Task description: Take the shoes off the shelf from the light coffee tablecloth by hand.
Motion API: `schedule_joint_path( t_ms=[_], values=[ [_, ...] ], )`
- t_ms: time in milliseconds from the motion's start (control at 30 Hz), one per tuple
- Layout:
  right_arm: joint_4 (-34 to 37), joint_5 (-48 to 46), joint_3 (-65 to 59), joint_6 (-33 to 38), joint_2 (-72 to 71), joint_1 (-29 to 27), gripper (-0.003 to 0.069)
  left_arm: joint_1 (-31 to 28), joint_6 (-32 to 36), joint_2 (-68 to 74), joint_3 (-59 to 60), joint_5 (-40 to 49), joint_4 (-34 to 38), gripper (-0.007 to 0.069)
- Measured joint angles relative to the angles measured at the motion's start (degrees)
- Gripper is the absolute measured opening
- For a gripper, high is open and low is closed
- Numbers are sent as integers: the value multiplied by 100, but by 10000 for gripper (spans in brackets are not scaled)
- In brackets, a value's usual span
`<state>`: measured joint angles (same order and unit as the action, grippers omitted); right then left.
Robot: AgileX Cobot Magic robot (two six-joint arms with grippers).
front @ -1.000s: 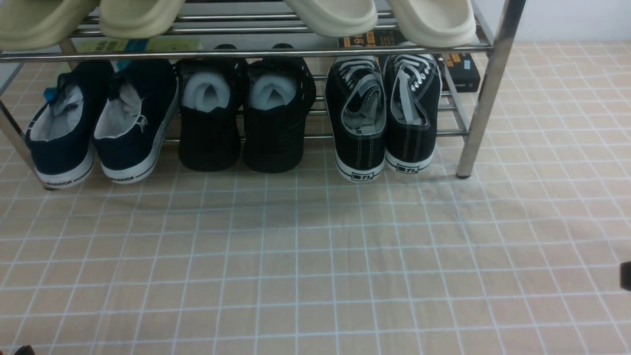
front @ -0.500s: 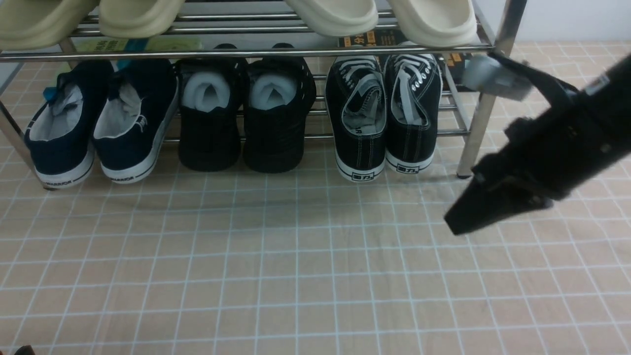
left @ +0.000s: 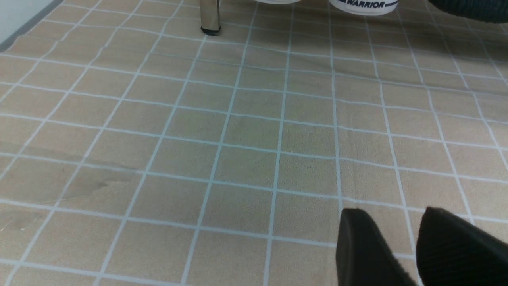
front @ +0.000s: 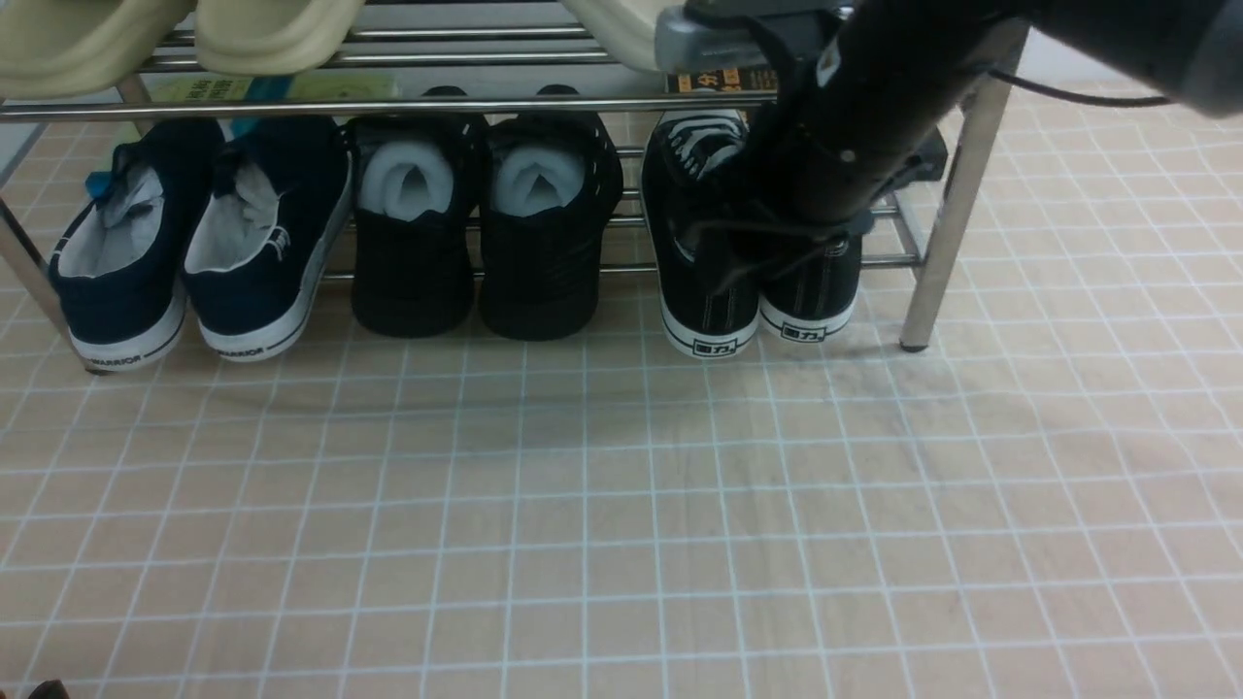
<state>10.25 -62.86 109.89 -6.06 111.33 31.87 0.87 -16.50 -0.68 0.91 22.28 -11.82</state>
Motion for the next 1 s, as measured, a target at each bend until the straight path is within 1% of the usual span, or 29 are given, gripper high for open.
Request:
schedule_joint_path(
  t_ms=[133, 200, 400, 500, 567, 633, 700, 733, 767, 800, 833, 1000],
  values=[
    [-79, 371, 483, -48, 460, 0, 378, 0, 0, 0, 0, 0, 0, 242],
    [-243, 712, 710, -53, 803, 0, 378, 0, 0, 0, 0, 0, 0, 242],
    [-571, 1220, 740, -165, 1175, 0, 376, 0, 0, 0, 0, 0, 0, 242],
    [-618, 1293, 740, -196, 1330, 0, 355, 0, 0, 0, 0, 0, 0, 242],
    [-618, 1305, 740, -196, 1409, 0, 321, 0, 0, 0, 0, 0, 0, 242],
    [-618, 1313, 740, -196, 1466, 0, 244, 0, 0, 0, 0, 0, 0, 242],
    [-618, 1313, 740, -196, 1494, 0, 137, 0, 0, 0, 0, 0, 0, 242],
    [-618, 1303, 740, -196, 1494, 0, 137, 0, 0, 0, 0, 0, 0, 242],
    [-601, 1270, 740, -198, 1494, 0, 57, 0, 0, 0, 0, 0, 0, 242],
    [-583, 1210, 740, -203, 1449, 0, 9, 0, 0, 0, 0, 0, 0, 242],
    [-551, 1107, 748, -203, 1390, 0, 0, 0, 0, 0, 0, 0, 0, 242],
    [-253, 357, 839, -203, 1052, 0, 0, 0, 0, 0, 0, 0, 0, 242]
  ],
)
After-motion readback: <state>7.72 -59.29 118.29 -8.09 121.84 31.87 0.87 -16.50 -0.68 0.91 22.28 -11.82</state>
